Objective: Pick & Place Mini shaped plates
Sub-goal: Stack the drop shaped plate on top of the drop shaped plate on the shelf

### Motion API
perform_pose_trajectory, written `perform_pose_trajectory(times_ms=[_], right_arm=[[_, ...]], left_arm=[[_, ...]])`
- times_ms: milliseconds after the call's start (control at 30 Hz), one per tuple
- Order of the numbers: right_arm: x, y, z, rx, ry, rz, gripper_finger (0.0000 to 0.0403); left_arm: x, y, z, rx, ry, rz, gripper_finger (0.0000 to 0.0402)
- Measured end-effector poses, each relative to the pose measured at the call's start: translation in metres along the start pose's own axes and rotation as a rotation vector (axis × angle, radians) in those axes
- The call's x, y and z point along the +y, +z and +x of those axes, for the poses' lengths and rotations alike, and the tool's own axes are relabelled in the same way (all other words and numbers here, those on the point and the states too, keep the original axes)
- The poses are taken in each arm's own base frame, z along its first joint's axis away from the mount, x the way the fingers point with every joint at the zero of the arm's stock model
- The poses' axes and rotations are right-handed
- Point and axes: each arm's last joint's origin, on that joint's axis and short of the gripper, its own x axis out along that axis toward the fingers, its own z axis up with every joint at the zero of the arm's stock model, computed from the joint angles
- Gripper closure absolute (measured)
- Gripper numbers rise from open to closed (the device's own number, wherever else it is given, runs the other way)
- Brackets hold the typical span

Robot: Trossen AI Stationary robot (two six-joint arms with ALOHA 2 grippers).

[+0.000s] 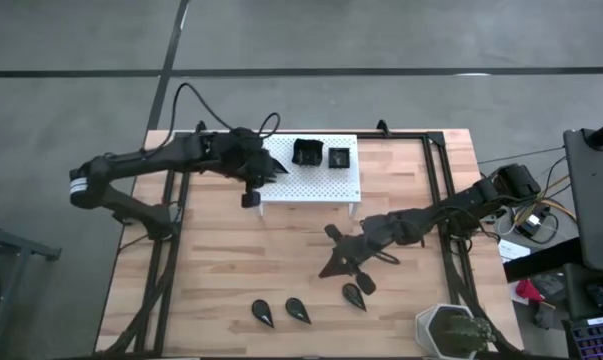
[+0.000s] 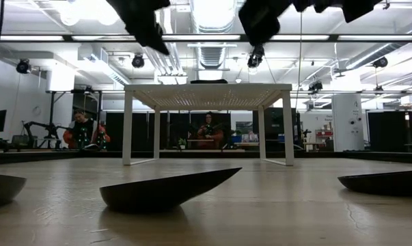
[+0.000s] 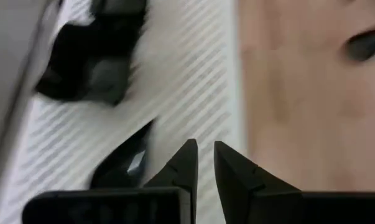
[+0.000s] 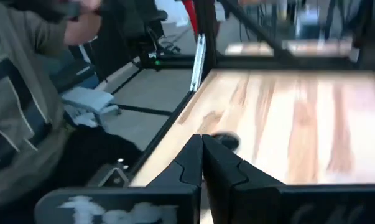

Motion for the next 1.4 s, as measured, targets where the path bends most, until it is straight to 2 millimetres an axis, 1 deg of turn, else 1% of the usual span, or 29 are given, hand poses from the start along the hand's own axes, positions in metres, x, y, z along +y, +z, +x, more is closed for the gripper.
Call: perform_pose_trajectory(times_ms=[167, 367, 467, 600, 667, 767, 900, 1000, 1200, 1400], right_arm=[[-0.004, -0.010, -0.001, 0.115, -0.042, 0.234, 0.0394], [-0.003, -0.027, -0.004, 0.281, -0.093, 0.493, 0.0394], [0.000, -0.035, -0.005, 0.362, -0.103, 0.592, 0.0394], [0.003, -0.046, -0.009, 0.459, -0.163, 0.714, 0.0393], [0.006, -0.050, -0.010, 0.494, -0.188, 0.765, 0.0387], [0.009, -0.057, -0.013, 0.561, -0.239, 0.841, 0.0365], [0.009, -0.064, -0.018, 0.624, -0.307, 0.918, 0.0329], [0.009, -0.068, -0.021, 0.656, -0.352, 0.973, 0.0313], [0.007, -0.077, -0.023, 0.668, -0.403, 1.041, 0.0307], [0.012, -0.085, -0.021, 0.705, -0.428, 1.084, 0.0307]], left_arm=[[-0.016, -0.002, -0.005, -0.133, -0.140, -0.067, 0.0355], [-0.043, -0.009, -0.005, -0.276, -0.225, -0.144, 0.0355], [-0.063, -0.011, -0.003, -0.381, -0.287, -0.121, 0.0355], [-0.087, -0.015, -0.003, -0.516, -0.372, -0.084, 0.0355], [-0.097, -0.017, -0.002, -0.570, -0.412, -0.077, 0.0355], [-0.111, -0.023, 0.000, -0.625, -0.461, -0.060, 0.0355], [-0.123, -0.030, 0.006, -0.671, -0.500, -0.111, 0.0355], [-0.130, -0.037, 0.013, -0.683, -0.543, -0.172, 0.0355], [-0.142, -0.054, 0.024, -0.627, -0.594, -0.202, 0.0355], [-0.147, -0.058, 0.024, -0.622, -0.610, -0.196, 0.0355]])
